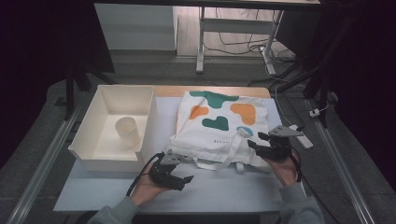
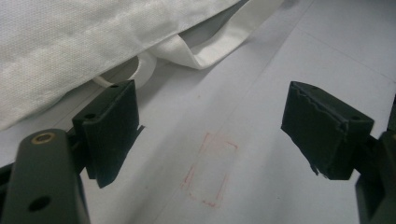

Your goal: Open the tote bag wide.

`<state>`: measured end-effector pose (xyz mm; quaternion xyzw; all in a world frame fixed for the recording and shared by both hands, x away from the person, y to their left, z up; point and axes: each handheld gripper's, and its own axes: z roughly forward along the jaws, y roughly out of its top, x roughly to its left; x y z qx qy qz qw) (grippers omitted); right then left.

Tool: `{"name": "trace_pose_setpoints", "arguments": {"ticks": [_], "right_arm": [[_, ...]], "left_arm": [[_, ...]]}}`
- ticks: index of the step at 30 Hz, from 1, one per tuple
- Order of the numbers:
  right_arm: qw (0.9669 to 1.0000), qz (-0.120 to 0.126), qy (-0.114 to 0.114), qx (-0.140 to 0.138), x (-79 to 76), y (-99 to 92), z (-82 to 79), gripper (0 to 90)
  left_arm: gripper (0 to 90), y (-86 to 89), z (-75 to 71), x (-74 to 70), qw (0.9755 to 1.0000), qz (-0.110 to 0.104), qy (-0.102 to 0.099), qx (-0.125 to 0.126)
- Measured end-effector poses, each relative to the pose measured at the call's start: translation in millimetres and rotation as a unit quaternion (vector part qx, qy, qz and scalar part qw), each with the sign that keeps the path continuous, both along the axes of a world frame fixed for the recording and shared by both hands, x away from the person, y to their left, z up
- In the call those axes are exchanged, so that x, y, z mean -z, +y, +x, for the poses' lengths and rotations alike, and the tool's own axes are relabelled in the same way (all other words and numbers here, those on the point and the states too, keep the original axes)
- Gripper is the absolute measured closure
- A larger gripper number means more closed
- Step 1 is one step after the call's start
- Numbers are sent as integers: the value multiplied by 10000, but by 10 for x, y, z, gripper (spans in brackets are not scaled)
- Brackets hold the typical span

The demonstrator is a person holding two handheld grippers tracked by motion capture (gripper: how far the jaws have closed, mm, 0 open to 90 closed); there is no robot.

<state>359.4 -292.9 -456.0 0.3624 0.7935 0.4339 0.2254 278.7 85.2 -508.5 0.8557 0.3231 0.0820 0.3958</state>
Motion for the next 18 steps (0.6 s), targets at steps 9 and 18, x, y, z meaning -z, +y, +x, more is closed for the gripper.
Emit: {"name": "trace_pose_setpoints", "arguments": {"ticks": [9,18], "right_arm": [[9963,244,162,-804,-8,127,-325,414],[9893,98,426,-1391,114,365,-617,391]], "left_arm": [[190,4,-1,4,10000,29,-1,-5],[190,-8,1,10,10000,37,0,1]]}}
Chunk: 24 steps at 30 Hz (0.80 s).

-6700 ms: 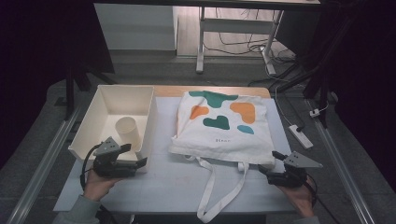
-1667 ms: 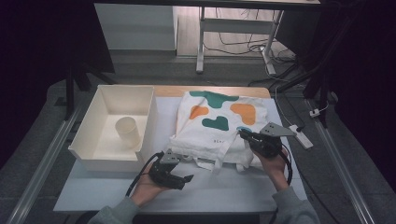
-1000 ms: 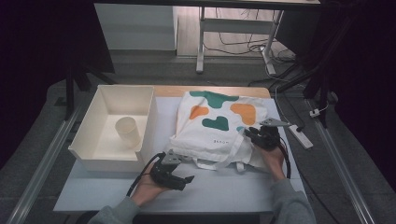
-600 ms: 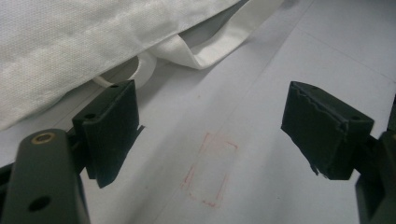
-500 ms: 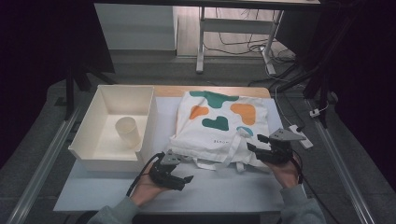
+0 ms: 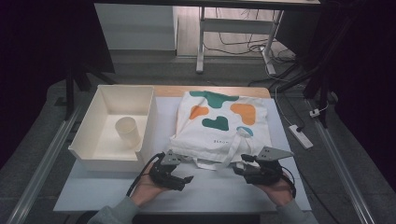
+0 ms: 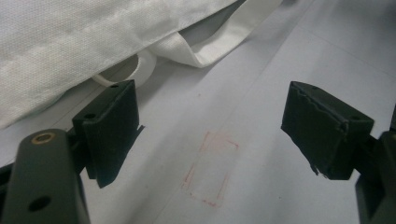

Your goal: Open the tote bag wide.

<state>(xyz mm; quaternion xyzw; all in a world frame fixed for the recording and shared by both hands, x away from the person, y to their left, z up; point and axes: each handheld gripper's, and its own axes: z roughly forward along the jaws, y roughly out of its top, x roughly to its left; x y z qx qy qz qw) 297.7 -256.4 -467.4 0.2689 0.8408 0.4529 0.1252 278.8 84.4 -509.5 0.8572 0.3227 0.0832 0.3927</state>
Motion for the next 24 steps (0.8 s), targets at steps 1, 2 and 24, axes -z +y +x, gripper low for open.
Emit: {"name": "trace_pose_setpoints", "arguments": {"ticks": [1,2,24], "right_arm": [[10000,-28,37,-33,27,34,-1,391],[10000,-28,37,-33,27,34,-1,391],[9990,-303,-255,-207,173,557,143,868]], "left_arm": [[190,-1,0,0,10000,-2,3,1],[190,-2,0,1,10000,3,0,0],[190,9,11,23,10000,58,1,7]]}}
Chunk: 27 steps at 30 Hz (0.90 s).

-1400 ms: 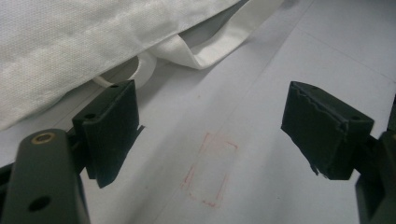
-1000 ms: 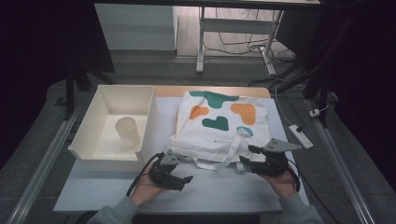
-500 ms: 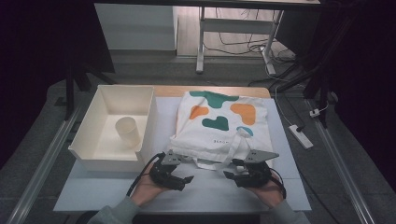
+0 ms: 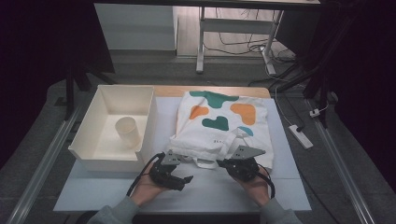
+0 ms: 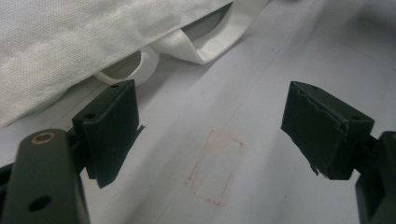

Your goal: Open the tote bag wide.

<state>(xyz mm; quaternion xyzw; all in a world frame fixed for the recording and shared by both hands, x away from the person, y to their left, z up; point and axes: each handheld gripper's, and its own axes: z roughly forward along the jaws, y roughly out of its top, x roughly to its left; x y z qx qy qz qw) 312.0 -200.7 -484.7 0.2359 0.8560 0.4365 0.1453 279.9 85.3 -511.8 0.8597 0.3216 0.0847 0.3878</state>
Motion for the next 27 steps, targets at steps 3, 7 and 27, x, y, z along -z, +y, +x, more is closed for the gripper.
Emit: {"name": "trace_pose_setpoints", "arguments": {"ticks": [3,7,27], "right_arm": [[9993,39,-362,67,-145,7,5,869],[9970,324,-640,289,-344,-38,142,871],[9933,139,217,1125,-21,-100,1226,869]], "left_arm": [[190,2,0,8,10000,27,4,-4],[190,-1,-4,11,10000,29,-1,-13],[189,-12,-15,25,10000,65,6,4]]}}
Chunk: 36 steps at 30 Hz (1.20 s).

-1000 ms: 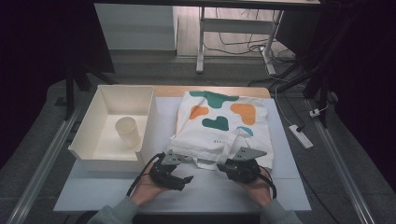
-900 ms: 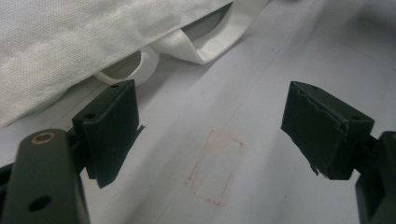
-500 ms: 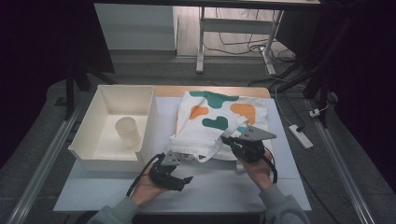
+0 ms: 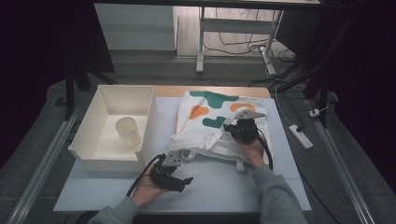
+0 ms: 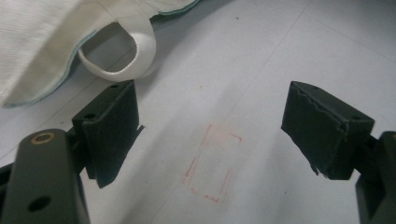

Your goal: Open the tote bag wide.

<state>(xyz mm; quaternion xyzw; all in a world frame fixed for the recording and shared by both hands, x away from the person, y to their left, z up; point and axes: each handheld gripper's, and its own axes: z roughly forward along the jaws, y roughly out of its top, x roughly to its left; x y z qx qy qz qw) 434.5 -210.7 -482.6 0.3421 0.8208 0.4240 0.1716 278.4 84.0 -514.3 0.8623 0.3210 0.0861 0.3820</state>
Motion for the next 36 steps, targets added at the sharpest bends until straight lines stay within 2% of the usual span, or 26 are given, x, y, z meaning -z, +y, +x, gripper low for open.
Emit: {"name": "trace_pose_setpoints", "arguments": {"ticks": [1,3,4,5,7,8,10,11,12,13,14,17,19,23,27,31,36], "right_arm": [[9998,147,161,8,63,-30,15,863],[9997,163,191,7,74,-40,16,851],[9997,113,201,31,62,-52,-2,755],[9997,113,201,31,62,-52,-2,755],[9999,115,110,54,20,-78,-58,592],[9998,205,72,22,-31,-119,-173,483],[9998,117,-135,-29,-71,-177,-351,431],[9998,-12,-166,-93,-93,-204,-427,415],[9998,-12,-166,-93,-93,-204,-427,415],[9995,-89,-223,-202,-131,-274,-568,411],[9994,-43,-213,-278,-144,-305,-626,411],[9987,-183,-216,-417,-162,-317,-694,397],[9976,-296,-166,-609,-171,-277,-731,384],[9940,-592,-246,-887,-136,-138,-805,360],[9923,-793,-213,-928,-84,-105,-840,358],[9899,-1045,-325,-896,-53,-118,-879,358],[9882,-1216,-317,-878,-2,-108,-873,351]], "left_arm": [[189,3,3,0,10000,3,1,-7],[189,0,6,5,10000,-6,5,-28],[189,-2,6,6,10000,-2,7,-25],[189,-4,5,5,10000,1,5,-20],[189,-4,0,2,10000,7,-3,-11],[189,-1,-1,1,10000,14,0,-15],[189,0,2,5,10000,-2,9,-39],[189,0,5,5,10000,1,9,-34],[189,-1,6,5,10000,0,5,-30],[190,-2,5,3,10000,3,-1,-25],[190,0,5,0,10000,21,-5,-9],[190,0,4,-4,10000,11,-17,-9],[191,0,0,-7,10000,0,-23,-9],[190,10,-9,-11,10000,-5,-25,10],[190,22,-14,-14,10000,5,-34,26],[190,13,-20,-11,10000,-14,-14,27],[190,13,-23,-6,10000,-13,-10,25]]}}
